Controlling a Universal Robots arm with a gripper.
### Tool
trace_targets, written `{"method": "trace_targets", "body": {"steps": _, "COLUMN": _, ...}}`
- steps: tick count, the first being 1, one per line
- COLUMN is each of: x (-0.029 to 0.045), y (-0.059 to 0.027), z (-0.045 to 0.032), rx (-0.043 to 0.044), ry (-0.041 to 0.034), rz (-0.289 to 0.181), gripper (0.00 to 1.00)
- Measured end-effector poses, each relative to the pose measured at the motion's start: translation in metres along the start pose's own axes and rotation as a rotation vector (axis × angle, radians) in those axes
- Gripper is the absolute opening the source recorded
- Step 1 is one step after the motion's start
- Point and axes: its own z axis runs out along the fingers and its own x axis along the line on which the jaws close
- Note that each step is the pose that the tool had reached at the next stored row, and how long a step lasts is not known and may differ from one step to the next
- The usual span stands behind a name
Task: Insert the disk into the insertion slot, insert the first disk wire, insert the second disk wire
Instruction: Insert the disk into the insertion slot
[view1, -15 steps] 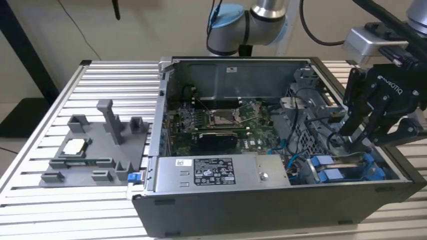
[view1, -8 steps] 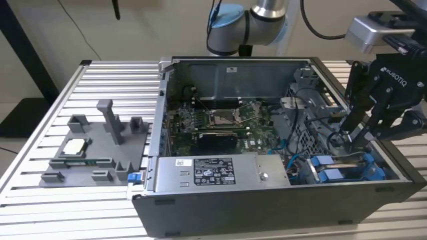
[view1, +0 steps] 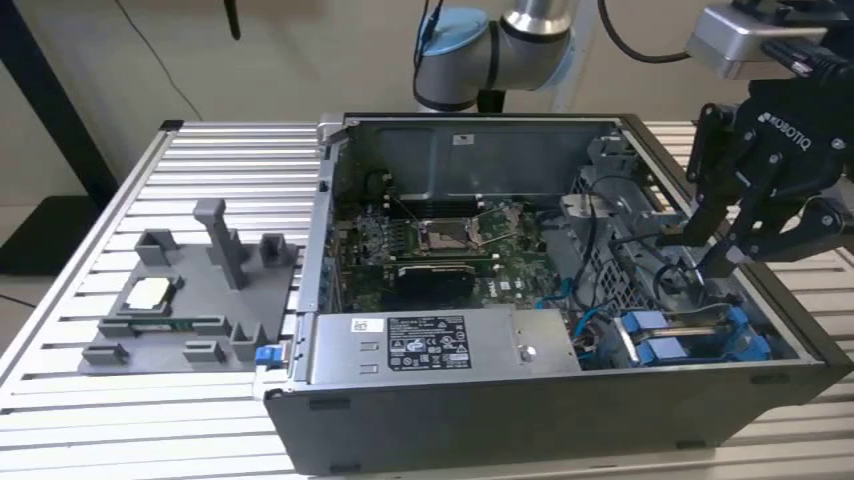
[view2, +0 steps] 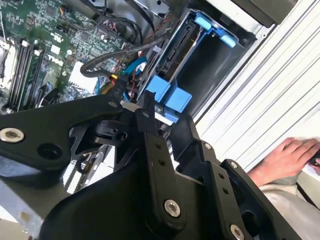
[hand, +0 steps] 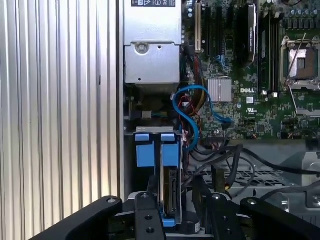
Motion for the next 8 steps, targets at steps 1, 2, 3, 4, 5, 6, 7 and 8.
{"method": "trace_targets", "body": {"steps": 1, "x": -0.0024, "y": 0.0012, "z": 0.0000, "rx": 0.0000, "ry": -0.0002, "rz": 0.000, "gripper": 0.41}}
{"method": "trace_targets", "body": {"steps": 2, "x": -0.0054, "y": 0.0025, "z": 0.0000, "rx": 0.0000, "ry": 0.0000, "rz": 0.000, "gripper": 0.41}}
{"method": "trace_targets", "body": {"steps": 3, "x": -0.0081, "y": 0.0037, "z": 0.0000, "rx": 0.0000, "ry": 0.0001, "rz": 0.000, "gripper": 0.41}}
{"method": "trace_targets", "body": {"steps": 4, "x": -0.0104, "y": 0.0046, "z": 0.0000, "rx": 0.0000, "ry": 0.0000, "rz": 0.000, "gripper": 0.41}}
{"method": "trace_targets", "body": {"steps": 5, "x": -0.0122, "y": 0.0054, "z": -0.0002, "rx": 0.0000, "ry": 0.0000, "rz": 0.000, "gripper": 0.41}}
{"method": "trace_targets", "body": {"steps": 6, "x": -0.0138, "y": 0.0059, "z": -0.0006, "rx": 0.0000, "ry": 0.0000, "rz": 0.000, "gripper": 0.41}}
{"method": "trace_targets", "body": {"steps": 7, "x": -0.0150, "y": 0.0062, "z": -0.0011, "rx": 0.0000, "ry": 0.0000, "rz": 0.000, "gripper": 0.41}}
{"method": "trace_targets", "body": {"steps": 8, "x": -0.0159, "y": 0.0064, "z": -0.0015, "rx": 0.0000, "ry": 0.0001, "rz": 0.000, "gripper": 0.41}}
